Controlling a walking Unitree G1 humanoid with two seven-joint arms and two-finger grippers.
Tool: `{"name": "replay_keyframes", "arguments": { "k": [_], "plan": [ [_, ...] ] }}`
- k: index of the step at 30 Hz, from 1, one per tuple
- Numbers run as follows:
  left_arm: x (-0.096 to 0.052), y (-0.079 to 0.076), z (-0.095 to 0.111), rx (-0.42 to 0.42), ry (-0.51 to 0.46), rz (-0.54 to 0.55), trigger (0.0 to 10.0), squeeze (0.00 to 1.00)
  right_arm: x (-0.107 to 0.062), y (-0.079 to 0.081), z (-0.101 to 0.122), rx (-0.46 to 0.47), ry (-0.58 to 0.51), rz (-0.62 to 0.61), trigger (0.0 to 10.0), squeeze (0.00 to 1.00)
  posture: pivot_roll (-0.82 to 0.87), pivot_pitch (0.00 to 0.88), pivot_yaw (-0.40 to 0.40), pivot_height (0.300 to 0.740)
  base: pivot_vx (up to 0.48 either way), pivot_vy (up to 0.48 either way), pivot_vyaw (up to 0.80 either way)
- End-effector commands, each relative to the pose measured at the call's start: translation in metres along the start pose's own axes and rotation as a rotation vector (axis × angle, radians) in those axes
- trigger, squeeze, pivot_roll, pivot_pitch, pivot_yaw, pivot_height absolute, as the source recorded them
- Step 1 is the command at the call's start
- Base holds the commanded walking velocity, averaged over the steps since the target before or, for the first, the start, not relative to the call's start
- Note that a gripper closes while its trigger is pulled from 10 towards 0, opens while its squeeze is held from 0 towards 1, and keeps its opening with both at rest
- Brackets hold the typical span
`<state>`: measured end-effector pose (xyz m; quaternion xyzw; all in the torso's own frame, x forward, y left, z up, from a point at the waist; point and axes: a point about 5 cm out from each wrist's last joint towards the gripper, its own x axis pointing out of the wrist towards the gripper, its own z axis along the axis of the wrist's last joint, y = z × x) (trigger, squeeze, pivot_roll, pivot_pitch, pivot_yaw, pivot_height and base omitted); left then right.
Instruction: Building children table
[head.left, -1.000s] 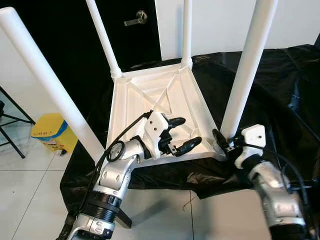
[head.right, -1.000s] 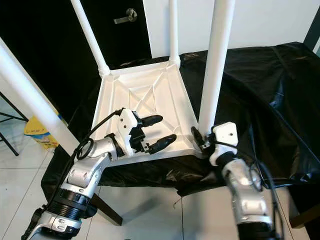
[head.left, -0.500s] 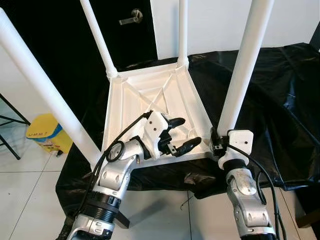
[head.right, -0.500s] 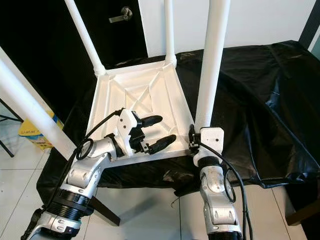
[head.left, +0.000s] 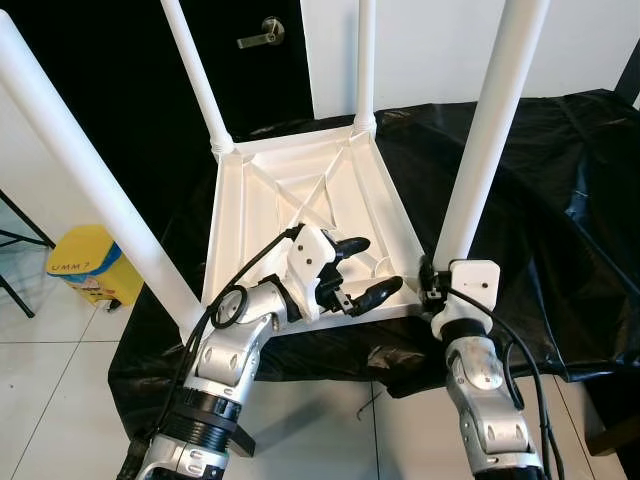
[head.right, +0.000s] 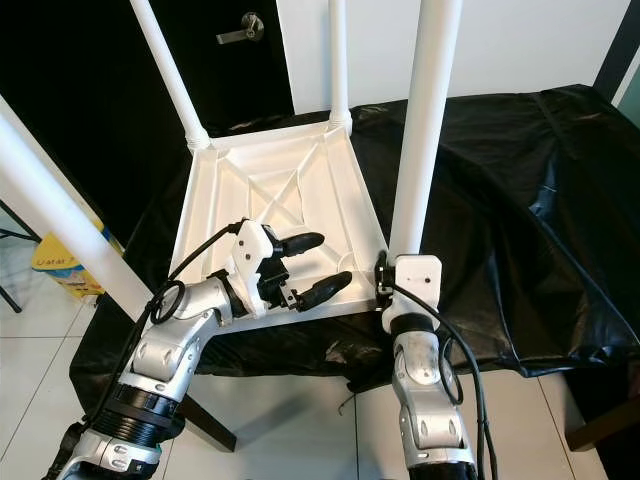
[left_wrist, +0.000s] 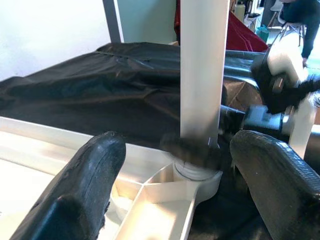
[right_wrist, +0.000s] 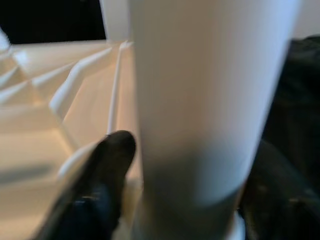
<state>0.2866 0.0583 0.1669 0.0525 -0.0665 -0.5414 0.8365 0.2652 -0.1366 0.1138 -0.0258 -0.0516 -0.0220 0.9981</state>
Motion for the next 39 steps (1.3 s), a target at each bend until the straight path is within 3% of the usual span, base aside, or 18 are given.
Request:
{"name": "replay_keyframes", "arguments": {
  "k": [1,7,12,13,14,15,23,28,32,33,34,39],
  "plan": [
    [-0.001,0.003,-0.001,-0.006,0.009,0.076,10.0,0.0,-0.001,0.002,0.002,0.014,-0.028,0.027,10.0,1.0,-0.12,0.023,0.081,0.74,0.0,0.0,0.0],
    [-0.001,0.004,-0.001,0.009,0.016,0.09,10.0,0.0,-0.003,-0.003,0.0,0.039,-0.02,0.054,10.0,1.0,-0.11,0.044,0.071,0.74,0.0,0.0,0.0],
    [-0.006,-0.001,-0.004,-0.002,0.018,0.104,10.0,0.0,-0.006,-0.01,0.0,0.059,-0.039,0.148,10.0,1.0,-0.11,0.059,0.066,0.74,0.0,0.0,0.0],
    [-0.006,-0.002,-0.005,-0.004,0.02,0.104,10.0,0.0,-0.006,-0.015,0.001,0.044,-0.054,0.163,10.0,0.82,-0.11,0.06,0.065,0.74,0.0,0.0,0.0],
    [-0.006,-0.002,-0.005,-0.004,0.02,0.104,10.0,0.0,-0.006,-0.015,0.001,0.044,-0.054,0.163,10.0,0.82,-0.11,0.06,0.065,0.74,0.0,0.0,0.0],
    [-0.006,-0.004,-0.006,-0.003,0.024,0.102,10.0,0.0,-0.005,-0.021,0.002,0.046,-0.057,0.188,10.0,0.0,-0.11,0.065,0.067,0.74,0.0,0.0,0.0],
    [-0.002,-0.015,-0.009,-0.03,0.025,0.03,10.0,0.0,0.007,-0.043,0.009,-0.006,-0.08,0.398,10.0,0.0,-0.13,0.065,0.064,0.74,0.0,0.0,0.0],
    [-0.004,-0.022,-0.009,-0.07,0.023,-0.042,10.0,0.0,0.014,-0.044,0.01,-0.031,-0.055,0.531,10.0,0.0,-0.13,0.059,0.06,0.74,0.0,0.0,0.0],
    [-0.004,-0.024,-0.009,-0.075,0.03,-0.059,10.0,0.0,0.017,-0.044,0.01,-0.033,-0.048,0.565,10.0,0.0,-0.12,0.06,0.057,0.74,0.0,0.0,0.0],
    [-0.005,-0.026,-0.01,-0.075,0.039,-0.07,10.0,0.0,0.021,-0.042,0.008,-0.045,-0.037,0.597,0.5,0.0,-0.12,0.056,0.048,0.74,0.0,0.0,0.0],
    [-0.005,-0.027,-0.011,-0.089,0.049,-0.072,10.0,0.0,0.024,-0.039,0.006,-0.069,-0.031,0.622,0.0,0.0,-0.11,0.056,0.05,0.74,0.0,0.0,0.0],
    [-0.005,-0.029,-0.011,-0.069,0.046,-0.066,10.0,0.0,0.028,-0.037,0.001,-0.085,-0.014,0.652,0.0,0.0,-0.1,0.052,0.046,0.74,0.0,0.0,0.0]
  ]
}}
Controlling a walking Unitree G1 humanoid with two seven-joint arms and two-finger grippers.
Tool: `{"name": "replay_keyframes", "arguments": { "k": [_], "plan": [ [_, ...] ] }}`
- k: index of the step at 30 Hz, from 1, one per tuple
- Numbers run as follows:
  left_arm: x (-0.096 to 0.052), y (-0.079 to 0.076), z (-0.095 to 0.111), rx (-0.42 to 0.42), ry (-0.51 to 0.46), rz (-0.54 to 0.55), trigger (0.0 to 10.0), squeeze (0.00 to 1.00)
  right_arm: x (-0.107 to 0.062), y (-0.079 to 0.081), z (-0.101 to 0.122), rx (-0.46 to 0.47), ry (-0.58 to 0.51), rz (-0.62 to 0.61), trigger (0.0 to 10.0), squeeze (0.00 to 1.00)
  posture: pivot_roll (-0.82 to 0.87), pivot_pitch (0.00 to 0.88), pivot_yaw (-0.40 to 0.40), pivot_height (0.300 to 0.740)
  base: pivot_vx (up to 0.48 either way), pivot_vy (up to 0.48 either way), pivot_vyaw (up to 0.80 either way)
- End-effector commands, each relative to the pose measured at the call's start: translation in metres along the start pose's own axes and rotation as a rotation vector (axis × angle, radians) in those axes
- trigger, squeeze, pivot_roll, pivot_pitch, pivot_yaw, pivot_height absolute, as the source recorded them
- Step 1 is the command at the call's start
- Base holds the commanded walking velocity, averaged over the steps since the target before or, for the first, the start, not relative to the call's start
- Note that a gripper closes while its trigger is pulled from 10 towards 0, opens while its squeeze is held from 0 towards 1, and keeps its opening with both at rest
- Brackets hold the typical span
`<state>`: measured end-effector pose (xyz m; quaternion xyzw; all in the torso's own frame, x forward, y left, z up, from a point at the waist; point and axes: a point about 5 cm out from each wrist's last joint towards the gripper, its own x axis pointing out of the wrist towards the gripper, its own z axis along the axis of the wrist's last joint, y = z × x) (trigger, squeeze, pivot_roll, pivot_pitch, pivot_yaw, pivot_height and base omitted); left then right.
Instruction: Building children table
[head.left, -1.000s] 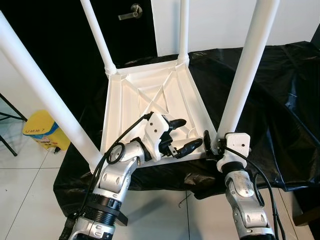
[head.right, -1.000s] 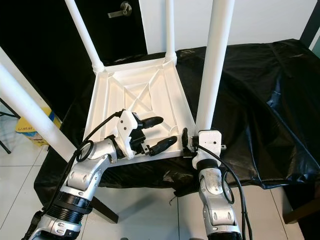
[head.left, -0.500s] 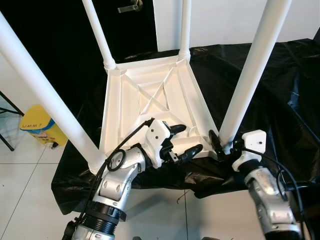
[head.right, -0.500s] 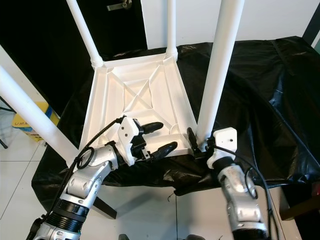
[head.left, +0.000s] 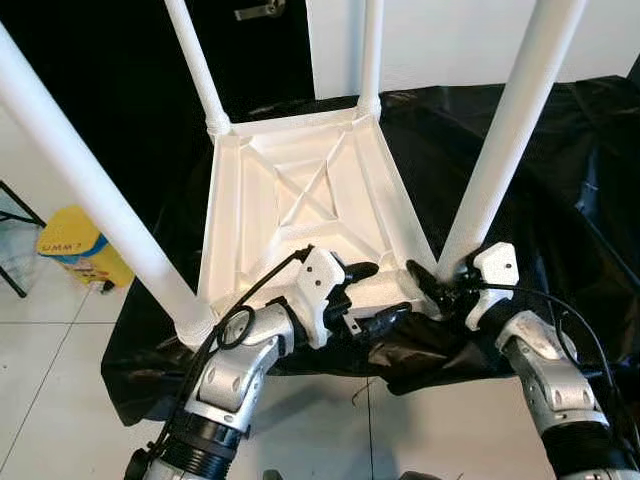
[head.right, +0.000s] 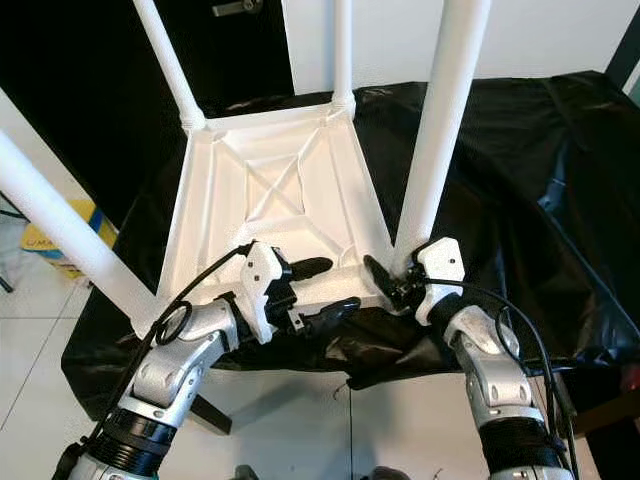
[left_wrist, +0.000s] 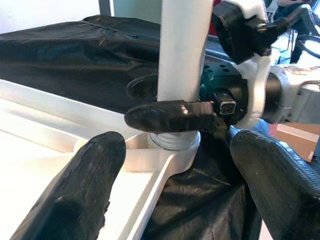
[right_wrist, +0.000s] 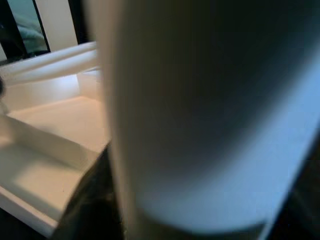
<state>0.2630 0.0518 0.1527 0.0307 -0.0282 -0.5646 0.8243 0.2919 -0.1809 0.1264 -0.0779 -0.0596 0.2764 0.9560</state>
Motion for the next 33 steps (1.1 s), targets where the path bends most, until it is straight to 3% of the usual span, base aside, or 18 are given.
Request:
{"name": "replay_keyframes", "arguments": {
  "k": [1,4,5,6,7,13,20,24,26,28,33],
  "plan": [
    [0.0,-0.003,-0.001,0.011,0.01,-0.013,10.0,0.0,0.002,0.007,-0.006,-0.001,0.024,0.044,0.0,0.0,-0.1,0.052,0.046,0.74,0.0,0.0,0.0],
    [-0.002,0.0,0.0,0.057,-0.003,0.034,10.0,0.0,0.002,0.006,-0.009,0.007,0.029,0.051,0.0,0.0,-0.1,0.054,0.044,0.74,0.0,0.0,0.0],
    [-0.005,0.005,0.001,0.057,-0.005,0.071,10.0,0.0,0.0,0.006,-0.011,0.029,0.029,0.047,1.0,0.0,-0.1,0.055,0.043,0.74,0.0,0.0,0.0],
    [-0.005,0.005,0.001,0.057,-0.005,0.071,10.0,0.0,0.0,0.006,-0.011,0.029,0.029,0.047,1.0,0.0,-0.1,0.055,0.043,0.74,0.0,0.0,0.0],
    [-0.006,0.006,0.001,0.056,-0.004,0.075,10.0,0.0,0.0,0.006,-0.012,0.034,0.03,0.04,10.0,0.0,-0.1,0.05,0.047,0.74,0.0,0.0,0.0],
    [-0.007,0.007,-0.002,0.012,0.019,0.053,10.0,0.0,-0.001,0.005,-0.014,0.051,0.022,-0.061,10.0,0.0,-0.11,0.043,0.05,0.74,0.0,0.0,0.0],
    [-0.009,0.01,-0.003,0.022,0.032,0.054,10.0,0.0,-0.001,0.008,-0.014,0.052,0.001,-0.133,10.0,0.0,-0.11,0.04,0.059,0.74,0.0,0.0,0.0],
    [-0.008,0.012,-0.004,0.007,0.037,0.042,10.0,0.0,-0.001,0.021,-0.011,0.063,-0.026,-0.327,10.0,0.0,-0.12,0.037,0.061,0.74,0.0,0.0,0.0],
    [-0.008,0.012,-0.004,0.007,0.037,0.042,10.0,0.0,-0.001,0.021,-0.011,0.063,-0.026,-0.327,10.0,0.0,-0.12,0.037,0.061,0.74,0.0,0.0,0.0],
    [-0.008,0.013,-0.004,0.006,0.033,0.044,10.0,0.0,-0.001,0.03,-0.011,0.08,-0.016,-0.446,10.0,0.0,-0.12,0.036,0.052,0.74,0.0,0.0,0.0],
    [-0.01,0.016,-0.002,-0.016,0.008,0.072,10.0,0.0,0.0,0.037,-0.013,0.081,0.009,-0.535,10.0,0.0,-0.12,0.039,0.048,0.74,0.0,0.0,0.0]
  ]
}}
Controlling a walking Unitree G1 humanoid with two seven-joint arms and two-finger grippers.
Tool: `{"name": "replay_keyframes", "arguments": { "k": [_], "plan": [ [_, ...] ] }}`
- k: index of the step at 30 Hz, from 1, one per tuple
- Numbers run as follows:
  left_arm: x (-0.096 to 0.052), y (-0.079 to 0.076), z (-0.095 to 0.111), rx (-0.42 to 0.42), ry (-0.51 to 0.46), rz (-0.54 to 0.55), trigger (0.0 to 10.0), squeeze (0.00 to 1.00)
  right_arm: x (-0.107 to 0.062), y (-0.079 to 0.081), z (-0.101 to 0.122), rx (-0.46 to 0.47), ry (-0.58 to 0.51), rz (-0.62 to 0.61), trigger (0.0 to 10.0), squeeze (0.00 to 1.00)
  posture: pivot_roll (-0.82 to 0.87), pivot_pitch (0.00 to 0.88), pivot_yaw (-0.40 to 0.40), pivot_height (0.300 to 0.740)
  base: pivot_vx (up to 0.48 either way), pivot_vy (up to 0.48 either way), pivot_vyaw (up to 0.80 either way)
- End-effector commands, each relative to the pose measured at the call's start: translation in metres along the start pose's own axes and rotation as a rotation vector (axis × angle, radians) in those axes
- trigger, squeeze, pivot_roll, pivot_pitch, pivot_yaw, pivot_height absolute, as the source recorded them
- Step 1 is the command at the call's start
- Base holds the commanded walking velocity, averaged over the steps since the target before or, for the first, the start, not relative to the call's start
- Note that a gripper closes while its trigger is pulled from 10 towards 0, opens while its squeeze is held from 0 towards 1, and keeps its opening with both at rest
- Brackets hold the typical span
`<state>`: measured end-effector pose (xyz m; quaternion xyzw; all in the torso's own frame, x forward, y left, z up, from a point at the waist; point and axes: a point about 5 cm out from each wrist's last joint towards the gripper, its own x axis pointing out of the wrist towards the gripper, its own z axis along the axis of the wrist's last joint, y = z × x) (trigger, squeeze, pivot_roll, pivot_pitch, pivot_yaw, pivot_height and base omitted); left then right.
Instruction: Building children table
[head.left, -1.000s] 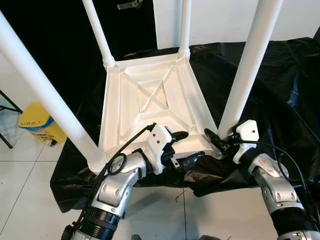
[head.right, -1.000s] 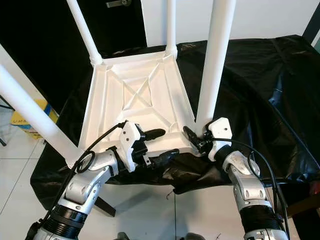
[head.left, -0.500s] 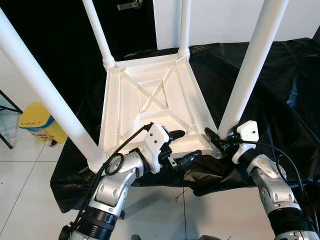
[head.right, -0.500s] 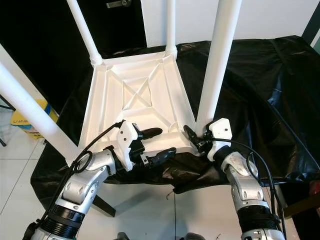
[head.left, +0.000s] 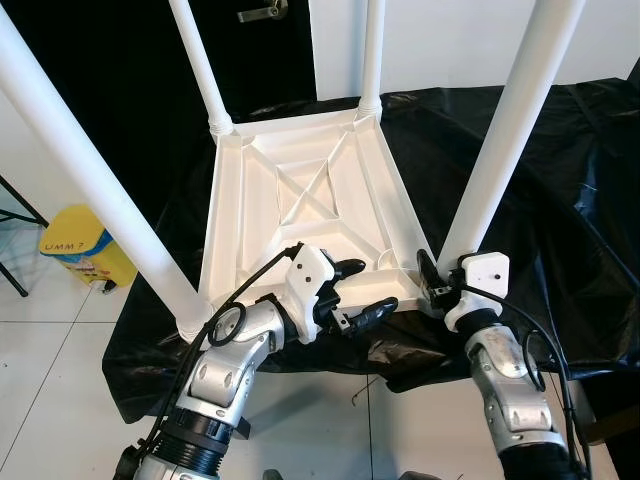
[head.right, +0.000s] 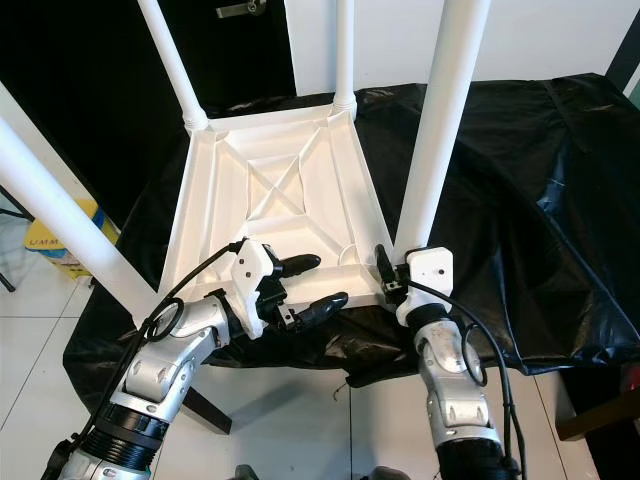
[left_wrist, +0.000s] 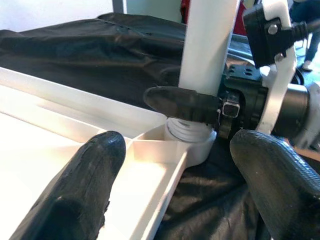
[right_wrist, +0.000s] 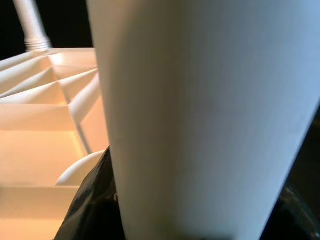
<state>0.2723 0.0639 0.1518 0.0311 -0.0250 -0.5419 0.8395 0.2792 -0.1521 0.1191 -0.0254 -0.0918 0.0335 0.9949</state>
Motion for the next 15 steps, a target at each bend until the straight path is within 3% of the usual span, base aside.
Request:
{"name": "replay_keyframes", "arguments": {
  "k": [1,7,15],
  "plan": [
    [-0.002,0.004,0.001,-0.013,-0.004,0.031,10.0,0.0,-0.007,0.005,-0.012,0.004,0.074,-0.072,10.0,0.0,-0.11,0.039,0.036,0.74,0.0,0.0,0.0],
    [-0.005,0.008,0.001,-0.002,0.002,0.052,10.0,0.0,-0.008,0.007,-0.013,-0.009,0.1,-0.187,10.0,0.0,-0.1,0.033,0.024,0.74,0.0,0.0,0.0],
    [-0.005,0.01,-0.001,0.024,0.018,0.053,10.0,0.0,-0.007,0.016,-0.011,0.004,0.101,-0.195,10.0,0.0,-0.11,0.011,0.022,0.74,0.0,0.0,0.0]
  ]
}}
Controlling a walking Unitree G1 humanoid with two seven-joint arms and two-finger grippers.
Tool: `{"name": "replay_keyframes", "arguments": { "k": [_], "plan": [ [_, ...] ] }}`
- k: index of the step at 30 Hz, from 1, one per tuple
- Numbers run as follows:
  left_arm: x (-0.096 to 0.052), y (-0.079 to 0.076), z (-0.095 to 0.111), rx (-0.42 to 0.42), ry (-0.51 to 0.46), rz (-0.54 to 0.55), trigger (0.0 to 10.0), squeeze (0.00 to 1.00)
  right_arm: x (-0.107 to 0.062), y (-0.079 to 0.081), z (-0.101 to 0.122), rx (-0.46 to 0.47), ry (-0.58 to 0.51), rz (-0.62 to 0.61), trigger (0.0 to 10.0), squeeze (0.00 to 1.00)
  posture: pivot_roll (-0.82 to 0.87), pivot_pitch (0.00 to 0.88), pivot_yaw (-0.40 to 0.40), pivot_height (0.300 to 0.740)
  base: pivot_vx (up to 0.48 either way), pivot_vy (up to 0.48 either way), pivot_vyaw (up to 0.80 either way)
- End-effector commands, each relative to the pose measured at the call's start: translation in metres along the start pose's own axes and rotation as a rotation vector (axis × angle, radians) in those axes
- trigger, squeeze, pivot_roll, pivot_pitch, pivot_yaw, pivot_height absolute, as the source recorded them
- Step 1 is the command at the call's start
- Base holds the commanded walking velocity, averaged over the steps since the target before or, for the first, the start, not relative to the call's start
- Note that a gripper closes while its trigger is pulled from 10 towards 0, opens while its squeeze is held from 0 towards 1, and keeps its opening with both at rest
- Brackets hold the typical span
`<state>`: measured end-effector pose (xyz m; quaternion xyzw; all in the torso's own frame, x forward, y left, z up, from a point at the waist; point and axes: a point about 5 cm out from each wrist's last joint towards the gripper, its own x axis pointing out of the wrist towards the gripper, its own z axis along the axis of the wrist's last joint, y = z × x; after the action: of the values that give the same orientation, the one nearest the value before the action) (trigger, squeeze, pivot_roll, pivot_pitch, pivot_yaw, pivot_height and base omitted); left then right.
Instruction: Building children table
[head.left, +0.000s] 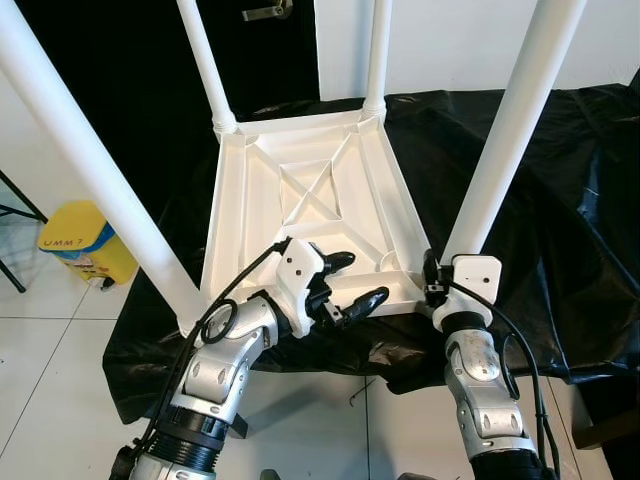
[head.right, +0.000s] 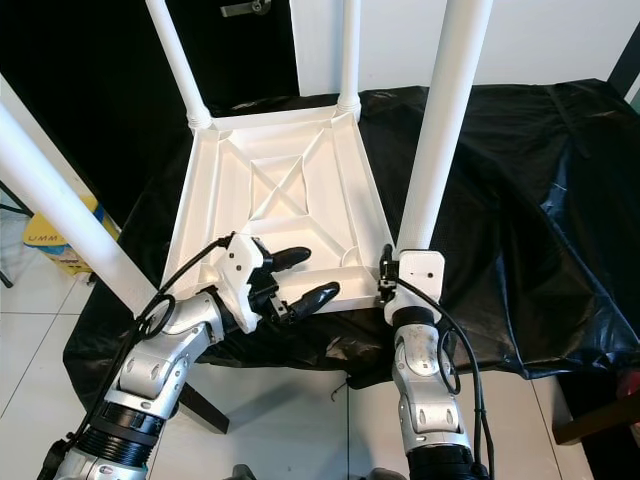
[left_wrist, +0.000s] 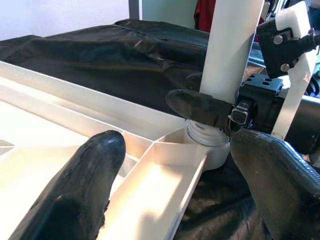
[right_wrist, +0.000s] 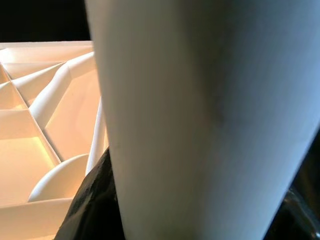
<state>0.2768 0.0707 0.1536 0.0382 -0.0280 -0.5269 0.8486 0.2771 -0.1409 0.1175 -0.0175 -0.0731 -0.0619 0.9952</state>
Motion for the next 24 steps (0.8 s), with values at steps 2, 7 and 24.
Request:
{"name": "replay_keyframes", "arguments": {
  "k": [2,7,24],
  "plan": [
    [0.0,0.004,-0.002,0.008,0.012,0.019,10.0,0.0,-0.005,0.004,-0.009,-0.002,0.05,0.005,10.0,0.0,-0.11,0.011,0.023,0.74,0.0,0.0,0.0],
    [0.0,0.006,-0.001,0.012,0.01,0.027,10.0,0.0,-0.001,0.003,-0.007,-0.012,0.017,0.029,10.0,0.0,-0.11,0.012,0.023,0.74,0.0,0.0,0.0],
    [0.001,0.004,-0.002,0.042,0.003,0.06,10.0,0.0,-0.004,-0.011,0.003,0.026,-0.054,0.203,10.0,0.0,-0.12,0.025,0.032,0.74,0.0,0.0,0.0]
  ]
}}
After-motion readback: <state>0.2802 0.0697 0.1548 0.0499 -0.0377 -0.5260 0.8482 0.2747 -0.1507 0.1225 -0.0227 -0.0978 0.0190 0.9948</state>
